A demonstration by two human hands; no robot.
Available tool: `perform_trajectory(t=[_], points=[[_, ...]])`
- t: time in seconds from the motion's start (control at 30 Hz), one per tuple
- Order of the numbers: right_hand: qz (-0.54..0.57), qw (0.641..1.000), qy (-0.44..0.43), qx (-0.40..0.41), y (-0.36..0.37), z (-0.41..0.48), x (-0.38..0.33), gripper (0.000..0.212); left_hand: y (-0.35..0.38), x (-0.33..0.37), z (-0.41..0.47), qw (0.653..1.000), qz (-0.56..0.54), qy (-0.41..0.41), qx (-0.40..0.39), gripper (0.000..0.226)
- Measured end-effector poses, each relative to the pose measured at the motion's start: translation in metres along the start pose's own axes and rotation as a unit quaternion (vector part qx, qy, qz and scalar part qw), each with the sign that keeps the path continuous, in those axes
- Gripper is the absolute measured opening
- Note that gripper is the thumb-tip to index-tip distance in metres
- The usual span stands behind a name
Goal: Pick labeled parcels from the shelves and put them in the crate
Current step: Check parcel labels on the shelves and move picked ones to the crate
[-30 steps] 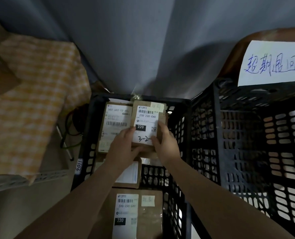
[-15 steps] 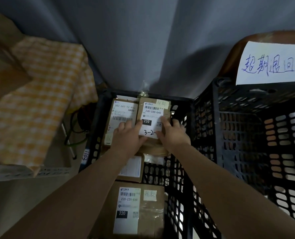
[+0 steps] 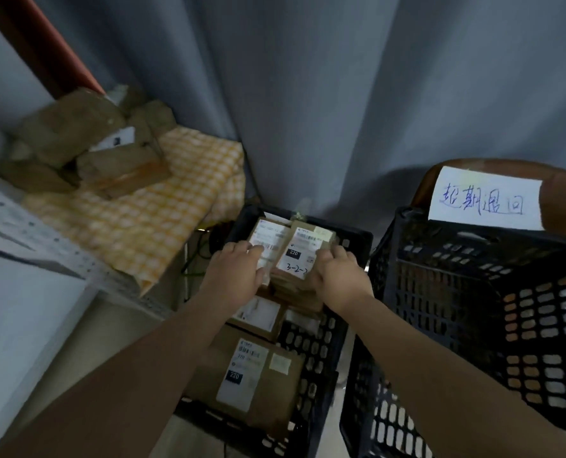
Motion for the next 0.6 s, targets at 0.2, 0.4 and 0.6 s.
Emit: perform_trajectory(t=[0.2, 0.4, 0.6], points=[[-0.036, 0.988, -0.139, 0.052, -0.064, -0.066, -0.040, 0.042, -0.077, 0.029, -0.082, 0.994, 0.054, 0.009, 0.098, 0.040], [-0.026, 0.964, -0.265, 0.022, -0.085, -0.133, -0.122, 0.041, -0.137, 0.021, -0.192, 0.985, 0.067, -0.062, 0.144, 0.032], [-0.010, 0.901, -0.432, 0.027, -0.078, -0.217, -0.237, 0.030, -0.188, -0.007, -0.325, 0.964, 0.119, -0.181, 0.152, 0.032]])
Point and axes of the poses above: each hand's wrist, its own z-axis towards the middle knuckle, its own y-axis out of the palm, x = y × z, the point moved 1 cm from there along z, towards the middle knuckle, and after that the axes turned 11 degrees about y, right-handed, at the moved point
